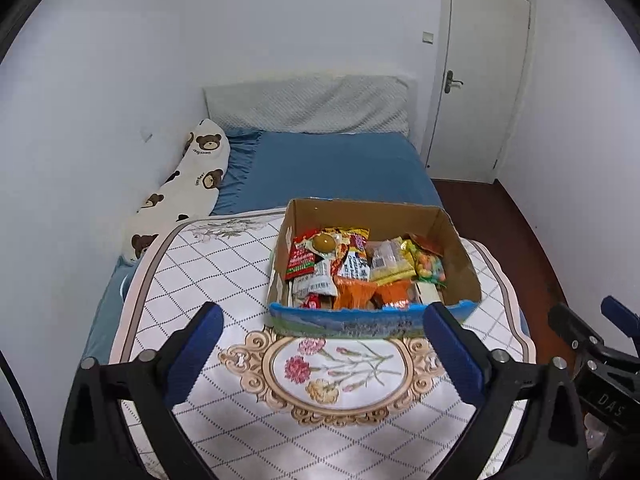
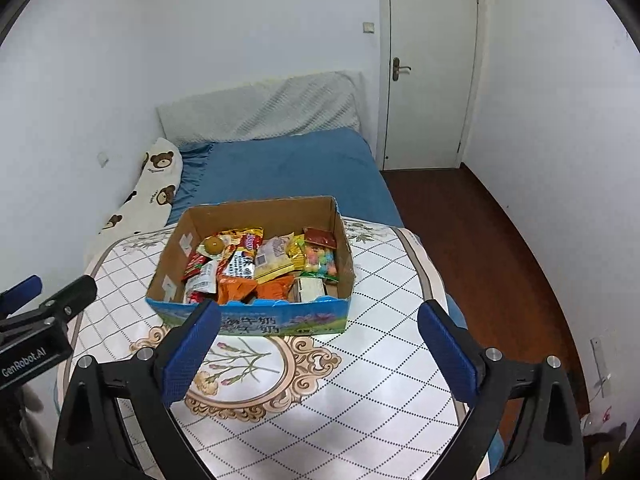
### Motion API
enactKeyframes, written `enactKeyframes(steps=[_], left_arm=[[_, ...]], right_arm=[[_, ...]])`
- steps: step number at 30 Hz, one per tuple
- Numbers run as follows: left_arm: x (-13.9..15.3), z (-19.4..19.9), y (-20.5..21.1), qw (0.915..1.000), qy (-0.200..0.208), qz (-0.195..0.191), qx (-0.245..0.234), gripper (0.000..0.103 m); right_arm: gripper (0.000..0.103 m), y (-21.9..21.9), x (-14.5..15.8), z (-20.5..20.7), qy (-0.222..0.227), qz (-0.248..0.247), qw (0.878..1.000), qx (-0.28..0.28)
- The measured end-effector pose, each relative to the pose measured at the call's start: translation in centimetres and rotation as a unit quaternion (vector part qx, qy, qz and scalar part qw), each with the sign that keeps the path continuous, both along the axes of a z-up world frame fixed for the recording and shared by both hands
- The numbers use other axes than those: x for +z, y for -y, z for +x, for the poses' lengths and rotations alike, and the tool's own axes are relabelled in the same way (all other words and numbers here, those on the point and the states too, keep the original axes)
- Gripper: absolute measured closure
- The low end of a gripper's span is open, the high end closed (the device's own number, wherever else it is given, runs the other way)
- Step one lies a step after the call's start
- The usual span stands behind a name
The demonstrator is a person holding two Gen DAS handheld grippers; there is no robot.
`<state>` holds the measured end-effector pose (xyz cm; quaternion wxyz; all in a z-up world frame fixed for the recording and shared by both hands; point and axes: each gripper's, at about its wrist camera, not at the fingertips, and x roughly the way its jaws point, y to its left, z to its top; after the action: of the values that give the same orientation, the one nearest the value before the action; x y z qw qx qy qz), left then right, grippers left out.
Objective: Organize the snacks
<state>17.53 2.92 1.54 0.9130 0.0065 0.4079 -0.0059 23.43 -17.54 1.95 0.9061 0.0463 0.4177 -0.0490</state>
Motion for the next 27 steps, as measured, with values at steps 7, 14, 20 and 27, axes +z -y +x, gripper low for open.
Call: enactKeyframes(steps=[7,14,20,27], left_arm=[[-2.6,2.8,0.8,0.9998,-0.016,0.009,0.005,0.0],[-5.0,3.9,1.5,0.9988,-0.045,0.018,0.0,0.0],[-5.6,4.1,1.8,0.9985,-0.05,0.023,0.001,0.0],[-5.3,4.0,1.9,0.9986,-0.046,0.025,-0.002,0.0]], right_arm=[[0.002,0.4,-2.1,2.9,-0.004,-0.005,1.0,0.0],[0.002,0.6,-3.8,4.6,-0.012,-0.007,1.0,0.002],[0.002,0.6,-4.6,4.9,-0.017,-0.009,1.0,0.002],[0.002,0.6,-4.7,5.0,-0.017,-0.01,1.0,0.001]])
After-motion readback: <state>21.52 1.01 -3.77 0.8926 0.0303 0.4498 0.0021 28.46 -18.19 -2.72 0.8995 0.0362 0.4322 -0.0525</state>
